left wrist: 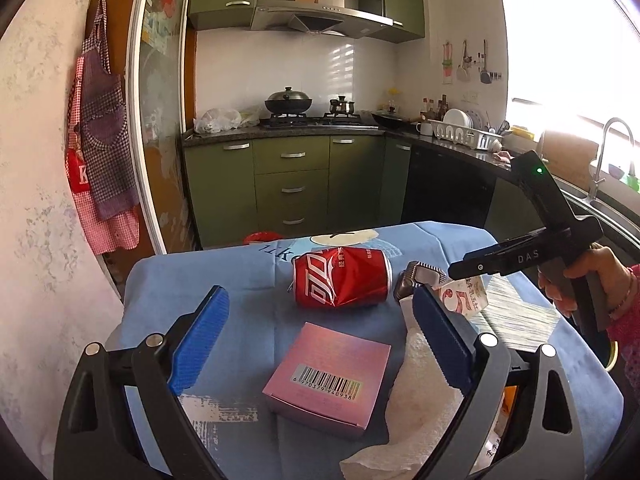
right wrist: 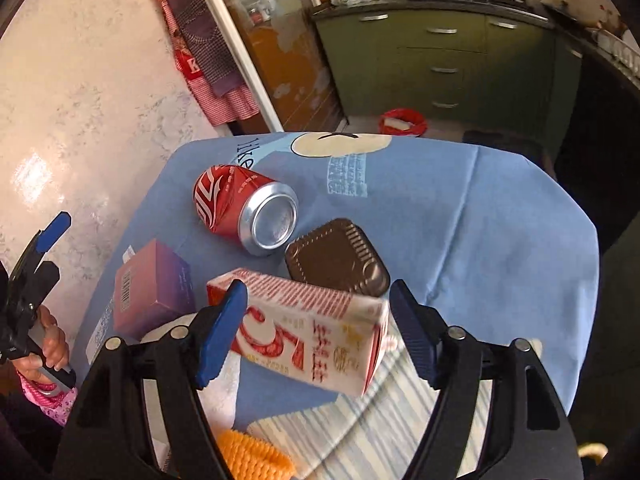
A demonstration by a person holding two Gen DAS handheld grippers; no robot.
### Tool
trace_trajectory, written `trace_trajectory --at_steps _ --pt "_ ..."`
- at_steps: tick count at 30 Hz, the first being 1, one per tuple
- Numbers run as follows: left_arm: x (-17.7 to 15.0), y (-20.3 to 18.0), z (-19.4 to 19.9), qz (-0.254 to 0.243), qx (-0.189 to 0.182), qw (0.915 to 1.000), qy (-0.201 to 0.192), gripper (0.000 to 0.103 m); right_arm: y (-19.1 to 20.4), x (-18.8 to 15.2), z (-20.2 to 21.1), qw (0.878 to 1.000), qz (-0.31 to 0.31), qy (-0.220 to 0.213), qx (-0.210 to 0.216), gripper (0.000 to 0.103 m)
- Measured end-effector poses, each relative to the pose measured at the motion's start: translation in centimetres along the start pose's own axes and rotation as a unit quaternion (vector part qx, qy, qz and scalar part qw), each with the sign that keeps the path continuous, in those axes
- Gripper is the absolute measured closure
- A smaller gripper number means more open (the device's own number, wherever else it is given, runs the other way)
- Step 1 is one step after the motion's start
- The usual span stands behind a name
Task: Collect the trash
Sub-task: 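Grasp the white milk carton with red print using the right tool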
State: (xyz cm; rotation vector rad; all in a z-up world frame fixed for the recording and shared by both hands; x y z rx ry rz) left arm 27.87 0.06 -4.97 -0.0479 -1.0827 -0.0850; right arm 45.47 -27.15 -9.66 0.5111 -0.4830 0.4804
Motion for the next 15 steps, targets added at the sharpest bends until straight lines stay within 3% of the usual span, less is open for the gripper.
trace_trajectory --at_steps 4,15 --pt "-0.1 -0.2 0.1 -0.002 -0.001 1.0 -0.003 0.011 0.3 0.3 -1.2 0.998 0.022 0.037 0.045 0.032" --pt "0.0 -0.4 0.3 0.0 -0.008 1.0 -0.002 0.011 3.4 -6.1 1.3 0.986 0.106 0.13 0.026 0.032"
Point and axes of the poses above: each gripper's, at about its wrist camera, not at the fingertips, and z roughly against the way its jaws point, y to its left, x to its top, the point moved 3 cm from there along -z, roughly the way its jaws point, and after that the axes turned 2 degrees about x, right-handed, at the moved point
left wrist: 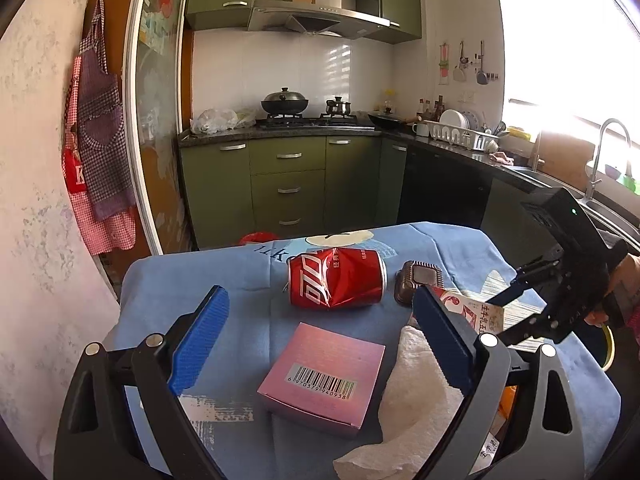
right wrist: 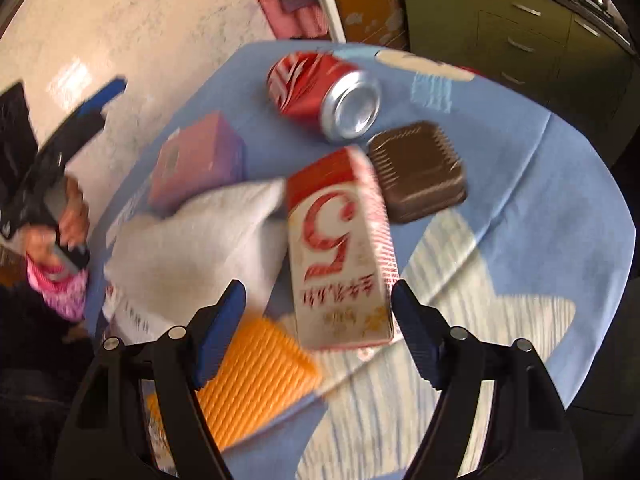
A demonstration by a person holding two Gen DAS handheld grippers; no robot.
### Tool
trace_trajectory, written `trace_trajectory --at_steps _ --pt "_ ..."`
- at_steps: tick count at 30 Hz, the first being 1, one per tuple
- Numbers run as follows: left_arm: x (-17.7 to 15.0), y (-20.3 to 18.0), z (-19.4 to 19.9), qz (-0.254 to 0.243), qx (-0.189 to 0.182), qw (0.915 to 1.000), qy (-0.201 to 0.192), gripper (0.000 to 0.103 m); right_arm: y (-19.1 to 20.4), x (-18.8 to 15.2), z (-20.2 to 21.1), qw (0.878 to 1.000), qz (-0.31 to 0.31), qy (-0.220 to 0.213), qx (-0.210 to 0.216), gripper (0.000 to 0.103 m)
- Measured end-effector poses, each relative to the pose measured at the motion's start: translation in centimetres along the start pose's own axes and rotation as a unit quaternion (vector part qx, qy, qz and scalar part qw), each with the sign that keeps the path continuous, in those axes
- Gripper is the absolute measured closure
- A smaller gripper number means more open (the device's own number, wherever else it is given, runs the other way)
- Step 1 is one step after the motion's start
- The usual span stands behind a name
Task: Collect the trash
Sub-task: 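Grasp the white milk carton with red print using the right tool, then carry the milk carton over the bin and open the right tool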
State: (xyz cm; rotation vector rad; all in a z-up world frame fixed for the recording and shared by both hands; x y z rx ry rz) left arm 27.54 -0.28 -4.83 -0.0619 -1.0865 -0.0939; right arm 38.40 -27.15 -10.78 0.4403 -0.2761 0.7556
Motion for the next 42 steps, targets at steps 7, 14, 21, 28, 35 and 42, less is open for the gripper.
trace_trajectory --at_steps 7,14,21,28,35,42 --pt "-0.2 -0.4 0.1 -0.004 -0.001 1.0 -0.001 0.011 0.7 -0.3 -0.7 0.995 -0.008 -0.014 -0.103 0.032" --pt "-0.1 -0.5 0.2 -0.007 -0.002 1.0 -0.001 0.011 0.3 0.0 -2.7 0.993 -0.019 -0.015 -0.113 0.052" --pt "-0.1 -0.3 0.1 -0.006 -0.003 1.0 -0.001 0.011 0.9 -0.6 0.3 0.991 -0.034 -0.069 -0.108 0.053" --pt "-0.1 -0.5 0.0 -0.009 -0.004 0.9999 0.001 0.011 1.7 -3.7 6.1 0.982 -0.066 -0.128 -0.121 0.053" --pt "-0.3 -1.0 0.2 -0.013 -0.01 0.9999 0.0 0.011 -3.4 -13.4 12.8 0.939 -0.209 -0.161 -0.221 0.053" --pt "-0.6 -1.8 -0.1 -0.02 -0.011 0.9997 0.006 0.011 -10.4 -24.7 13.4 0.88 -0.358 -0.115 -0.289 0.053"
Point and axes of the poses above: each gripper's, at about its wrist camera, not at the fingertips, and z roughly against the way its jaws point, y to its left, x to its top, the point moved 3 cm from there along -z, roughly the way its jaws point, and after that the axes turned 2 degrees about x, right-handed, at the moved point
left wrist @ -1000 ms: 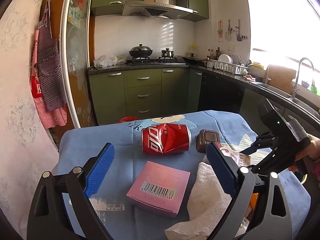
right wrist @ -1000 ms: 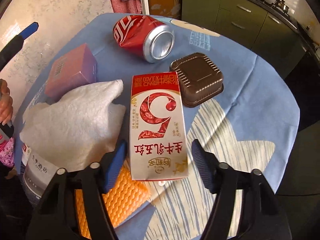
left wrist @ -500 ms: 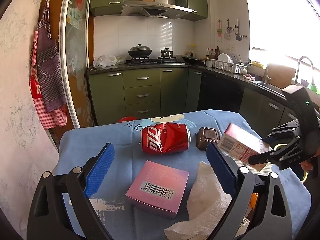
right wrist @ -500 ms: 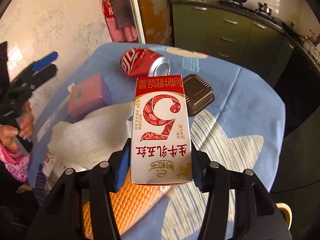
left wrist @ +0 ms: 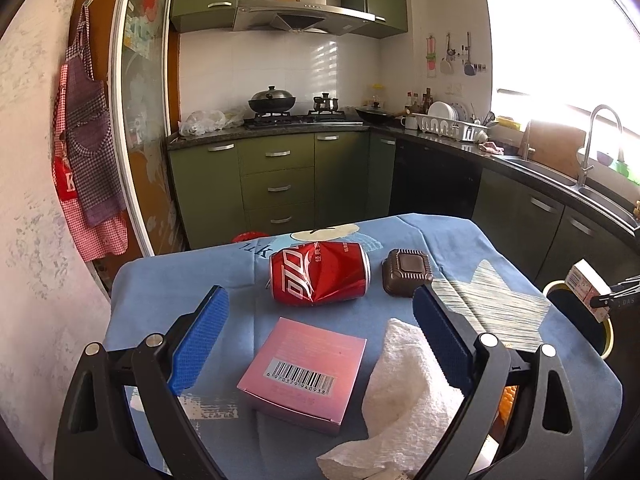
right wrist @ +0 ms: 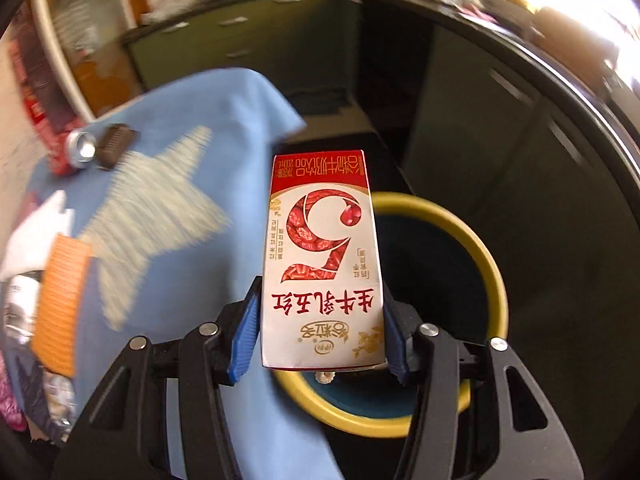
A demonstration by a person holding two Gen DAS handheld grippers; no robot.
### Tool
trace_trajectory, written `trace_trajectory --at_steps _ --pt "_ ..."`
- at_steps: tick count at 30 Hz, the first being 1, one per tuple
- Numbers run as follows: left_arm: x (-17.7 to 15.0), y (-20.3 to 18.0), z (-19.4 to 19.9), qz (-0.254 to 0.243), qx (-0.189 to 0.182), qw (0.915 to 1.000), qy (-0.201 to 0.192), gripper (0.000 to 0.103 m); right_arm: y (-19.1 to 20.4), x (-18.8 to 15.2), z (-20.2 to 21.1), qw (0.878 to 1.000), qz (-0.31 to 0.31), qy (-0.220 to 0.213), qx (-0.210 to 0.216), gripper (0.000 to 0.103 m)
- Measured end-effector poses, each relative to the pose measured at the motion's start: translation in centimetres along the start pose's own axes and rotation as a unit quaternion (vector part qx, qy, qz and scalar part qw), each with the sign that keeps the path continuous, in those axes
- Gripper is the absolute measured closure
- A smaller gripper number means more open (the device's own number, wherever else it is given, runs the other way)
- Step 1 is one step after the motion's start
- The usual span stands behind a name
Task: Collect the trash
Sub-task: 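Carry the milk carton over the bin and open the right tool, then grasp the pink barcode box with the left tool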
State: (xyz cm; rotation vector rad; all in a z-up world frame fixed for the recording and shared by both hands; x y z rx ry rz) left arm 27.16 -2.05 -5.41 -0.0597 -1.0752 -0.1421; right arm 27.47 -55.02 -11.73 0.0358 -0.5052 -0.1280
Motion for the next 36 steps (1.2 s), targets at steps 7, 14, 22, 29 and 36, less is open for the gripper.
trace_trajectory --at_steps 7,14,22,29,36 --pt "-0.3 -0.3 -0.6 -0.006 -0.001 0.9999 0.009 0.011 -4.7 -0.8 -0.8 0.994 -0.082 -0.037 -0.059 0.047" --pt "-0.3 0.0 -1.1 -0.004 0.004 0.9999 0.015 0.01 -1.6 -1.7 1.9 0.995 -0.061 -0.073 -0.029 0.043" --pt "-0.6 0.8 -2.6 0.008 0.008 0.9992 0.039 0.009 2.0 -2.4 2.2 0.996 -0.029 -0.08 0.008 0.042" --pt "-1.3 2.6 -4.7 0.024 0.007 0.996 0.086 0.009 2.8 -2.9 1.4 0.997 -0.025 -0.071 0.024 0.041" --pt "-2.9 2.7 -6.7 0.011 -0.024 0.9913 0.129 0.009 2.4 -3.3 1.0 0.997 -0.026 -0.067 0.037 0.041"
Point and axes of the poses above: each gripper's, at about its wrist camera, not at the fingertips, and z roughly against the way its jaws point, y to its left, x to its top, the point moved 3 cm from there along -z, roughly the way its jaws point, and after that the axes turned 2 degrees about x, right-handed, at the moved point
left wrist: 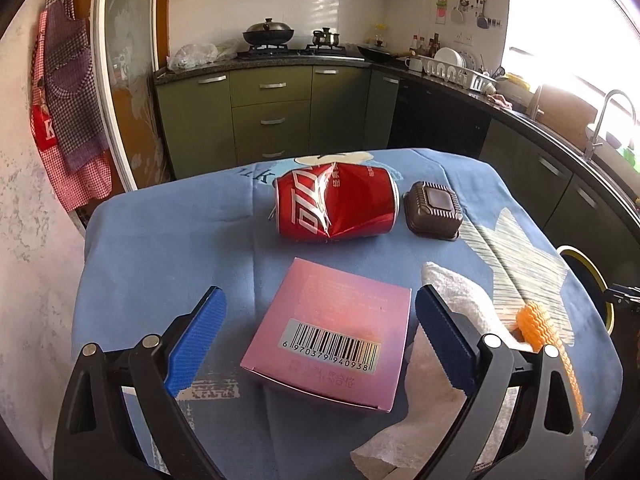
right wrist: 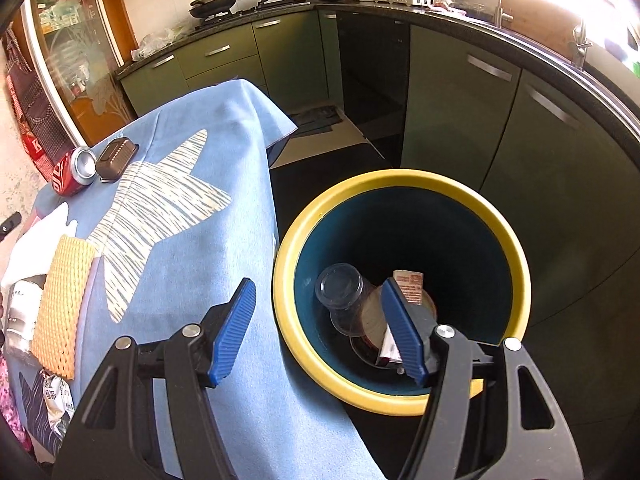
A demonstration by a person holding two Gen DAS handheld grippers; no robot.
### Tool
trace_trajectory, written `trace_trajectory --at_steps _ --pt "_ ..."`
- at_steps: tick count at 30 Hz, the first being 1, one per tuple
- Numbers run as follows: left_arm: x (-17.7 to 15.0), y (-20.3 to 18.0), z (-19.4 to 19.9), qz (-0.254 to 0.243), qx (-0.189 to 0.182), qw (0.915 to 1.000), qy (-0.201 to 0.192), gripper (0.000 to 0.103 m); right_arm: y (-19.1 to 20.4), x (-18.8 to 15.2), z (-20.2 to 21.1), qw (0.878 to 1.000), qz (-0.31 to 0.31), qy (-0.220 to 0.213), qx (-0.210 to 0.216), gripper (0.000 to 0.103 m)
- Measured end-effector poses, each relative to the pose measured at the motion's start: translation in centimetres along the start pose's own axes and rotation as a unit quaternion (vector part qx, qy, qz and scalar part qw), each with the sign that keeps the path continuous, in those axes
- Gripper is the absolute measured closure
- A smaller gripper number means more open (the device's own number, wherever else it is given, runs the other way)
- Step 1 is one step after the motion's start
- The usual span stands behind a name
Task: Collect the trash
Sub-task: 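Grasp the pink barcode box with the left tool, then carry the pink box over the bin and open the left tool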
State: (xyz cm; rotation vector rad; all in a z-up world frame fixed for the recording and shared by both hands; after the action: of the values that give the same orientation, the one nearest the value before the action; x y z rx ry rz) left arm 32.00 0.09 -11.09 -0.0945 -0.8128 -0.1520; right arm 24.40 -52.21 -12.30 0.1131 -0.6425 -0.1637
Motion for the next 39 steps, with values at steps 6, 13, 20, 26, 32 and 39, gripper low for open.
trace_trajectory --at_steps 6,13,20,26,32,39 --pt "-1.1 -1.0 -2.0 -0.031 0.003 0.9991 0.03 0.009 0.0 -0.1 -0.1 1.0 0.001 0.001 0.006 0.04" --pt "-1.9 -1.8 -3.6 -0.058 0.01 0.9969 0.053 0.016 0.4 -0.3 -0.5 1.0 0.003 0.005 0.014 0.04" --pt "-1.4 -1.0 -2.7 -0.038 0.007 0.9984 0.042 0.026 0.5 -0.3 -0.6 1.0 0.004 0.004 0.021 0.04" --pt "0.1 -0.2 -0.1 -0.015 0.019 0.9997 0.003 0.027 0.7 -0.1 0.3 1.0 0.007 -0.005 0.023 0.04" --pt "1.5 -1.7 3.7 -0.028 0.012 0.9992 -0.028 0.027 0.4 0.0 2.0 0.999 0.005 -0.023 0.021 0.04" --pt "3.3 -9.0 8.3 -0.082 -0.064 0.9938 -0.038 0.027 -2.4 -1.4 4.5 0.999 -0.016 -0.049 -0.008 0.04"
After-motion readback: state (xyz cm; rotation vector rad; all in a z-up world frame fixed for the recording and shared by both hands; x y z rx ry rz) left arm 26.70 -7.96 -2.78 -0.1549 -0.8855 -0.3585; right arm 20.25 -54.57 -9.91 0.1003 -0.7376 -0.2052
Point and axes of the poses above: each gripper's, at about its wrist camera, not at the fingertips, and z roughly against the way its jaws point, y to its left, x to its top, the point moved 3 cm from there along -z, roughly the way its jaws point, and after that the axes turned 2 degrees about x, right-handed, at the moved point
